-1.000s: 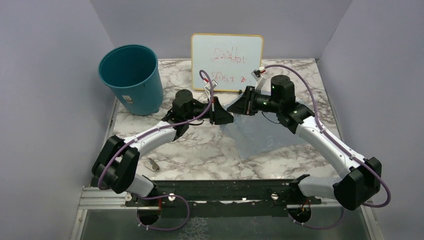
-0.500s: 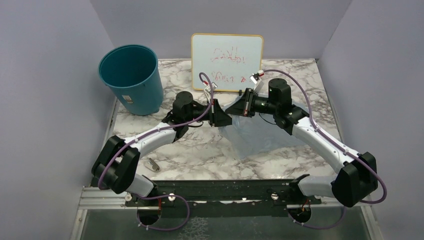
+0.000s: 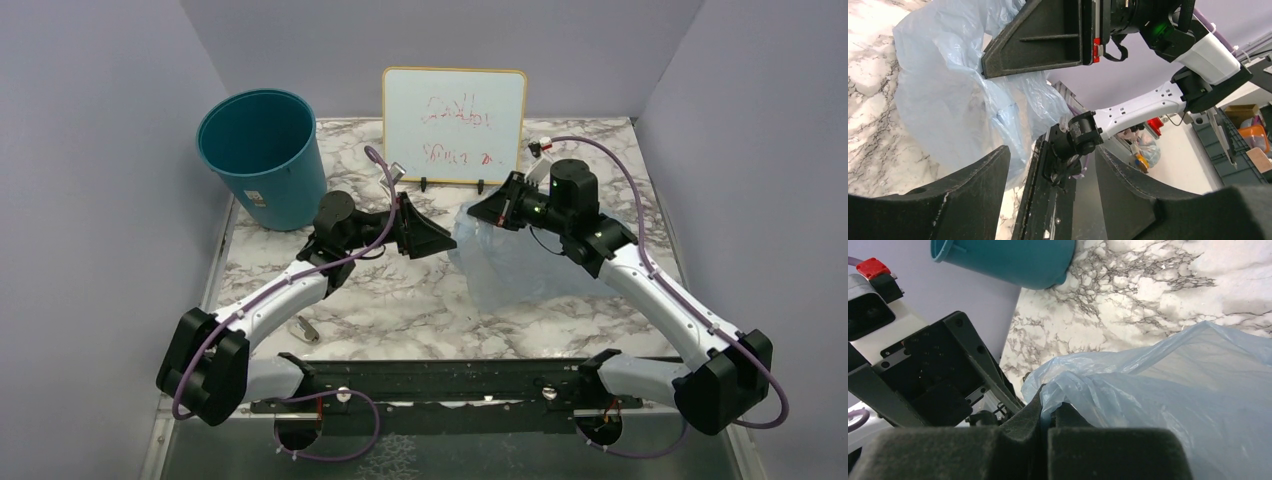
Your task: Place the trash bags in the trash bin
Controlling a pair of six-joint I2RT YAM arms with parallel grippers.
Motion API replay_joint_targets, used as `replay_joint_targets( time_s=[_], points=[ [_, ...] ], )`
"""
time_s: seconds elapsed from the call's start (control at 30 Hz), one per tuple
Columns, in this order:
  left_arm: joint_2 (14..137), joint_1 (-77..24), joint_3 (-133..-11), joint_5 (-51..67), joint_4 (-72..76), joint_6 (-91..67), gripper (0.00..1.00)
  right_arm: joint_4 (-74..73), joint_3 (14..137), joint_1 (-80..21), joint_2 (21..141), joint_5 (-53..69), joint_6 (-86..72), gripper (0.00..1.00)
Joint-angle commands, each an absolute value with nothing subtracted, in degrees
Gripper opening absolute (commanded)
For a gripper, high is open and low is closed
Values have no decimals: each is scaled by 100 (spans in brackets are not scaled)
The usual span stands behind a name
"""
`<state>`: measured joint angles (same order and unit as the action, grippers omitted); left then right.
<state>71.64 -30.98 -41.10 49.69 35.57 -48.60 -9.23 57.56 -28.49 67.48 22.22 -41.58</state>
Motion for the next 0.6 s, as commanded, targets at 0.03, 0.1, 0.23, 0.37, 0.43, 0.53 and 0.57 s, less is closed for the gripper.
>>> replay_joint_targets(
  time_s=[0.03, 0.1, 0.23, 0.37, 0.43, 0.53, 0.57],
  points=[
    [7259, -3076, -4060, 5068, 3727, -4768, 64, -1166, 5965, -2839, 6575, 1896, -3981, 0],
    [7319, -3084, -4081, 5045, 3727, -4755, 63, -1169, 5972, -2839, 6566, 1958, -4009, 1],
    [7346, -3085, -4062, 4993, 3727, -4710, 63, -1142, 5943, -2841, 6565, 2097, -4106, 0],
    [7366, -3085, -3863, 4747, 3727, -4466, 64, -1053, 5924, -2840, 6565, 2351, -4138, 1],
    [7499, -3069, -3767, 4548, 3718, -4371, 64, -1012, 5920, -2839, 6565, 2421, -4076, 1],
    [7878, -3138, -3969, 4920, 3749, -4401, 62, -1169, 5988, -2839, 6573, 2426, -3984, 1],
    [7963, -3191, -4068, 5039, 3760, -4385, 60, -1245, 6020, -2839, 6578, 2441, -3945, 1]
  ],
)
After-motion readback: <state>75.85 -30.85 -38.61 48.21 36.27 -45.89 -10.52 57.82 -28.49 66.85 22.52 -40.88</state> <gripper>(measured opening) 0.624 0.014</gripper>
